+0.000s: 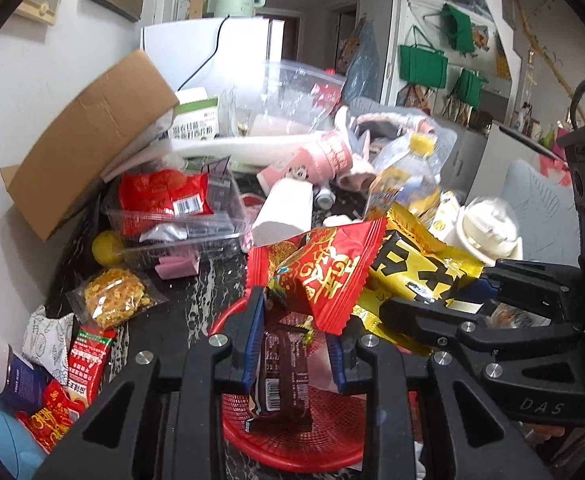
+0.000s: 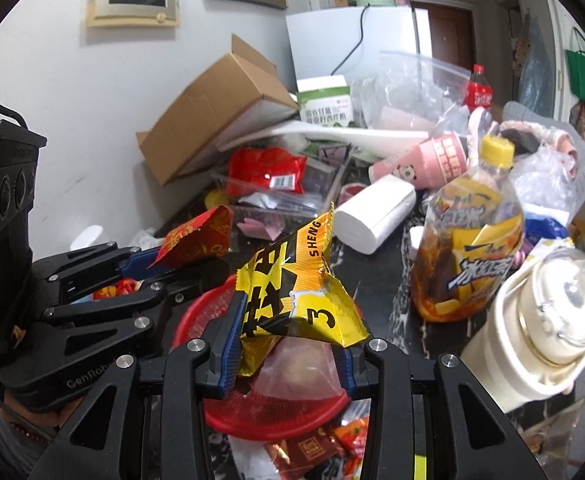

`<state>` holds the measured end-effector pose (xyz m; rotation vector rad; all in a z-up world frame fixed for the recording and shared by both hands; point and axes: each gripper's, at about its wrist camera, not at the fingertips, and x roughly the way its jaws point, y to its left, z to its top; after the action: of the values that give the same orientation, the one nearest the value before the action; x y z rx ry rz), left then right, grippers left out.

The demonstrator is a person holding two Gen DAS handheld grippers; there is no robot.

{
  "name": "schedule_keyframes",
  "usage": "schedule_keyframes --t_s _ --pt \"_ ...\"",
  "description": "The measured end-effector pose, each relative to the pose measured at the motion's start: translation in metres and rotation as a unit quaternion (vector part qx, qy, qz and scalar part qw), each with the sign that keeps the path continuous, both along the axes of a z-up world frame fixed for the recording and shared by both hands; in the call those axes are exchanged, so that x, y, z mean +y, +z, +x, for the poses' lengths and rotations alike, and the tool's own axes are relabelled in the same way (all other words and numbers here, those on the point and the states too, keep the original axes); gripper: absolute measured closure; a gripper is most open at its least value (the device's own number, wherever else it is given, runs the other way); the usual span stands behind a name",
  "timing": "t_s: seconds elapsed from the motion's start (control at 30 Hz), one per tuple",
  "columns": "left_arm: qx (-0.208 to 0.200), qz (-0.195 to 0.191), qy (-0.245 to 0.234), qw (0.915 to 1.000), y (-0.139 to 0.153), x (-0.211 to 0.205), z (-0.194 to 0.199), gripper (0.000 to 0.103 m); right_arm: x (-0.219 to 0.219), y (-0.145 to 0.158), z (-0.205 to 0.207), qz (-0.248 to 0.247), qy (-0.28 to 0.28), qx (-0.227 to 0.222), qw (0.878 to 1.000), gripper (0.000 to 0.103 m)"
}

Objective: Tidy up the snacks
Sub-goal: 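Lift and carry the red packet and yellow bag with both grippers over the basket, then open both grippers to drop the red packet and yellow bag into the basket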

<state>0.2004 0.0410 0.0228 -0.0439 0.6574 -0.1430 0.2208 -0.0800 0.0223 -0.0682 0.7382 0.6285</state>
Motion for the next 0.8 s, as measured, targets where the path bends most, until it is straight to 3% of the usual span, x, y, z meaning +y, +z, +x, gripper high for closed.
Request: schedule_keyframes --t_s 0.8 --pt "0.111 0.026 0.013 0.9934 -0.063 0.003 0.034 0.076 0.015 -0.061 0.025 -0.065 0.003 0.071 0.995 0.064"
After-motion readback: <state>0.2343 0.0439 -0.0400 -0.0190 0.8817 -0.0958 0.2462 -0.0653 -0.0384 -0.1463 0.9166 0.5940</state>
